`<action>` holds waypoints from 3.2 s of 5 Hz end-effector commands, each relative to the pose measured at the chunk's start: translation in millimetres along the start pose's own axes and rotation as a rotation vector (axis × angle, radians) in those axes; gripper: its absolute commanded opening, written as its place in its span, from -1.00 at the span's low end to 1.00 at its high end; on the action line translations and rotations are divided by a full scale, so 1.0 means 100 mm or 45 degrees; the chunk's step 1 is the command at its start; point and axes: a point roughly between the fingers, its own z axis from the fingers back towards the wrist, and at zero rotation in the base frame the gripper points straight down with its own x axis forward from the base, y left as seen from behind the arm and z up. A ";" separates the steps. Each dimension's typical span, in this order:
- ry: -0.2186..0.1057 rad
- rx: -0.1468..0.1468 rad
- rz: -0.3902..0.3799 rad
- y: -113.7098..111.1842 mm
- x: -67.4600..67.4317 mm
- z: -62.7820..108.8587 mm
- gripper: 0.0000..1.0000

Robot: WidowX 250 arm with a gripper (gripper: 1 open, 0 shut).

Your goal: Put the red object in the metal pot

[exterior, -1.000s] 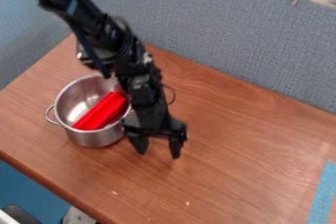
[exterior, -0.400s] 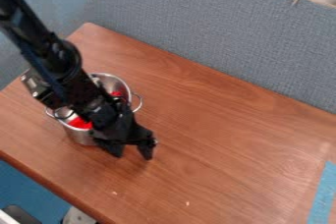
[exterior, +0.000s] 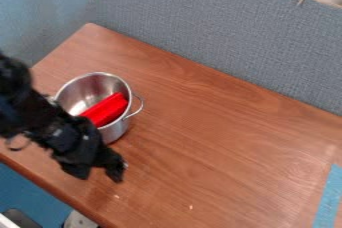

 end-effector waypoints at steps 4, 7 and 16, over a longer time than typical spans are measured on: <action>0.108 0.024 -0.403 1.19 0.42 0.21 -1.00; 0.010 0.176 0.293 1.21 0.98 0.05 1.00; -0.084 0.107 0.063 1.72 1.75 0.69 1.00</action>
